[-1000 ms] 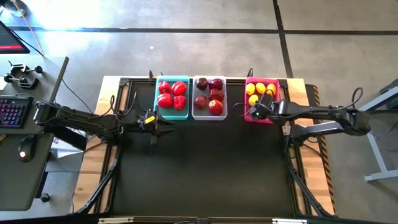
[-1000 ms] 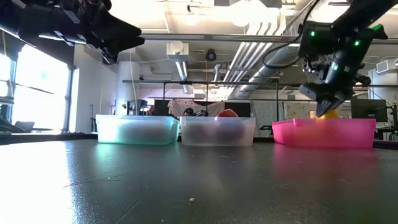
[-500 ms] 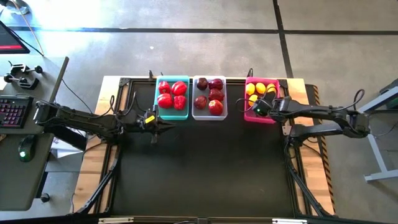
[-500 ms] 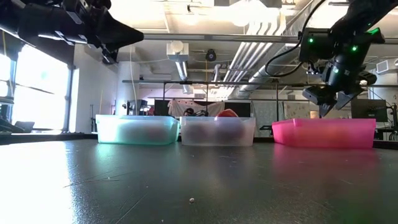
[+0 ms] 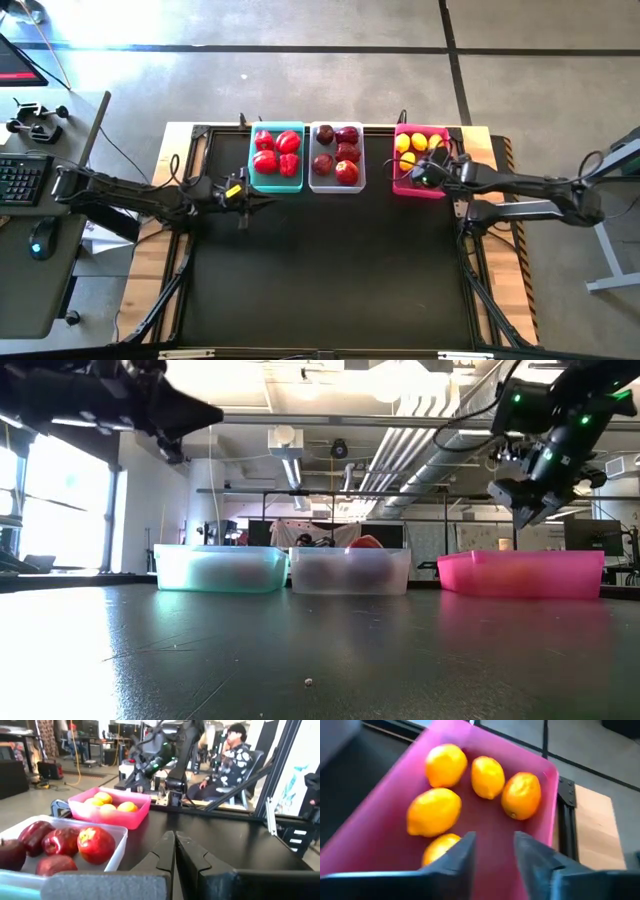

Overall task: Sort produce into baskets
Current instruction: Return to Home Position

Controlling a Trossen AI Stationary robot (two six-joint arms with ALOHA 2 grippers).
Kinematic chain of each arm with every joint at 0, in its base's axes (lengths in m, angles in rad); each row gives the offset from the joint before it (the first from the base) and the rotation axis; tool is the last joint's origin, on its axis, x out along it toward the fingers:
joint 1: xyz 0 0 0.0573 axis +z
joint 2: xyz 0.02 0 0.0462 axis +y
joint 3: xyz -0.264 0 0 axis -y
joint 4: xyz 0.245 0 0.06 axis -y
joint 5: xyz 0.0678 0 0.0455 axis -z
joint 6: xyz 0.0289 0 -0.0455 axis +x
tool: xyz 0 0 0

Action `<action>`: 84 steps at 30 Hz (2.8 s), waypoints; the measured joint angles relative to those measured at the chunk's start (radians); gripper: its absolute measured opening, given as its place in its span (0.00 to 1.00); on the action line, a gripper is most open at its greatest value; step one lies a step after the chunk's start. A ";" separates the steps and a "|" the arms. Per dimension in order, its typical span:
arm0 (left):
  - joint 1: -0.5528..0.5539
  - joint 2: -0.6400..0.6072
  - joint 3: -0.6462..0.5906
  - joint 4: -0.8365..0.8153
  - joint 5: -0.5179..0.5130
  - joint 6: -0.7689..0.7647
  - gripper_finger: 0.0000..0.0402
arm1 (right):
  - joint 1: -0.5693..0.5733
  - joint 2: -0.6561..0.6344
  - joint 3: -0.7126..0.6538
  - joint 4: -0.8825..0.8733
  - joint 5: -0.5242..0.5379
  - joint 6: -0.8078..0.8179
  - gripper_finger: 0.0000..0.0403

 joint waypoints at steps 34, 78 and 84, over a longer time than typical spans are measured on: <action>-0.011 -0.408 -0.104 -0.256 -0.021 0.010 0.00 | 0.540 0.018 -0.052 0.867 -0.142 -0.505 0.00; 0.098 -0.796 -0.250 -0.372 0.129 -0.025 0.00 | 0.343 -0.922 -0.565 0.945 -0.605 -0.683 0.00; 0.210 -0.796 -0.250 -0.447 0.151 -0.034 0.00 | 0.303 -0.922 -0.565 0.921 -0.551 -0.659 0.00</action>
